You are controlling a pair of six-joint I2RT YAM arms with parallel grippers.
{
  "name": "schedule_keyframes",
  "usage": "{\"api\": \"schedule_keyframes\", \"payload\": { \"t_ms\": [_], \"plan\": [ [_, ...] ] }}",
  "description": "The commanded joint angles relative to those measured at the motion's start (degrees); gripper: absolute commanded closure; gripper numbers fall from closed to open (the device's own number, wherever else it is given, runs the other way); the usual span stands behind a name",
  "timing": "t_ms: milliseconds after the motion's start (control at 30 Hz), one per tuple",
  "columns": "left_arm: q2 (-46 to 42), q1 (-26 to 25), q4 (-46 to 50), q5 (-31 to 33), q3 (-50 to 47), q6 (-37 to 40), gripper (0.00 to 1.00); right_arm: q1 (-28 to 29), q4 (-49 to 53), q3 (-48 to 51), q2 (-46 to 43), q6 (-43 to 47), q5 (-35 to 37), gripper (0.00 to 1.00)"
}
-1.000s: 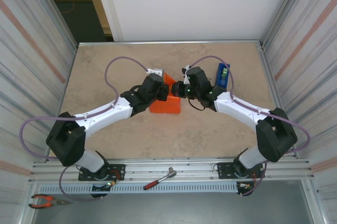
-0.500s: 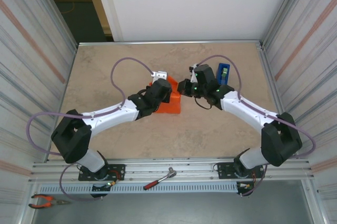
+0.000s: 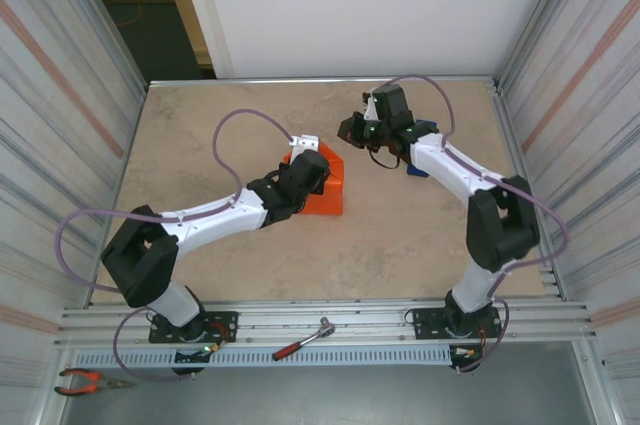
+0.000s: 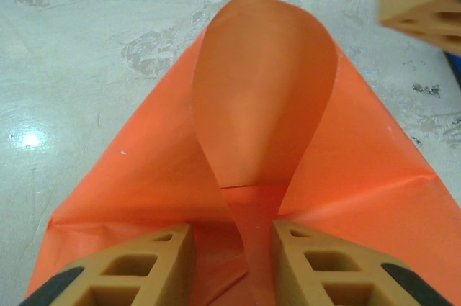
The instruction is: Wrap the gift box in paper
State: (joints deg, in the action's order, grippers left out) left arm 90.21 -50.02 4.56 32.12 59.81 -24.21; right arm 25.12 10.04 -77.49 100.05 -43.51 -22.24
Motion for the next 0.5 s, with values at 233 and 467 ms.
{"api": "schedule_keyframes", "payload": {
  "t_ms": [233,467],
  "plan": [
    [4.99,-1.22,11.38,-5.84,-2.79,-3.03,0.66,1.54,0.96,-2.68,5.86,-1.85,-10.54,1.0],
    [5.06,-1.16,12.12,-5.84,-2.77,-4.32,0.66,3.72,3.55,-1.22,4.43,0.43,-13.09,1.0]
  ]
}}
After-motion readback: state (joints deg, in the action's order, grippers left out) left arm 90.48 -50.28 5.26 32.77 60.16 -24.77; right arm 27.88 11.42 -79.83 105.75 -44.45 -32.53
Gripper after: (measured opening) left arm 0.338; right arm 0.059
